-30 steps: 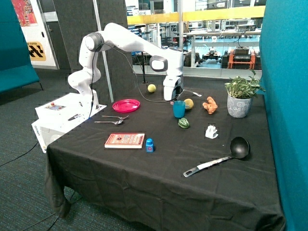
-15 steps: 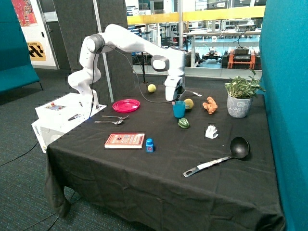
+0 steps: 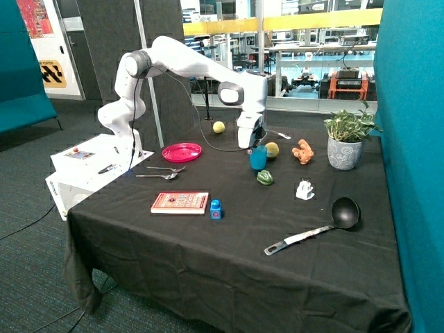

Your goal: Set the table

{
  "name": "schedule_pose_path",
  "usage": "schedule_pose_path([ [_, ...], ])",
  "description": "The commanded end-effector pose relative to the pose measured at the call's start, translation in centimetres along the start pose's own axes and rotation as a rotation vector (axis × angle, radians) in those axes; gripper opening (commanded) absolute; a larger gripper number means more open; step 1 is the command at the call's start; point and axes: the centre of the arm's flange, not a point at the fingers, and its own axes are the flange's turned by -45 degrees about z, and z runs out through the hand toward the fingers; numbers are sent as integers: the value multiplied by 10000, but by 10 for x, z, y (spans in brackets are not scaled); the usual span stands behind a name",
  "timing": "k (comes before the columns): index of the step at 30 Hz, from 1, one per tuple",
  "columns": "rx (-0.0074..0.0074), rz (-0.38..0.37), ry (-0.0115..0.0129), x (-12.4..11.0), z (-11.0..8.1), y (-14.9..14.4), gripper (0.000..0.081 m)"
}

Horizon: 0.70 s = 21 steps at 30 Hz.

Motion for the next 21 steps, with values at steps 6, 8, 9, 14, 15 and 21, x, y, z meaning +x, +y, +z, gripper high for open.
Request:
schedule_pose_path([
  [6, 5, -88, 79, -9, 12, -1, 409],
  [8, 5, -110, 79, -10, 13, -2, 408],
  [9, 5, -117, 79, -10, 14, -2, 408],
  [14, 5, -166, 79, -12, 17, -5, 419],
  [15, 5, -198, 79, -13, 17, -6, 416],
  [21, 5, -259, 79, -14, 18, -9, 414],
])
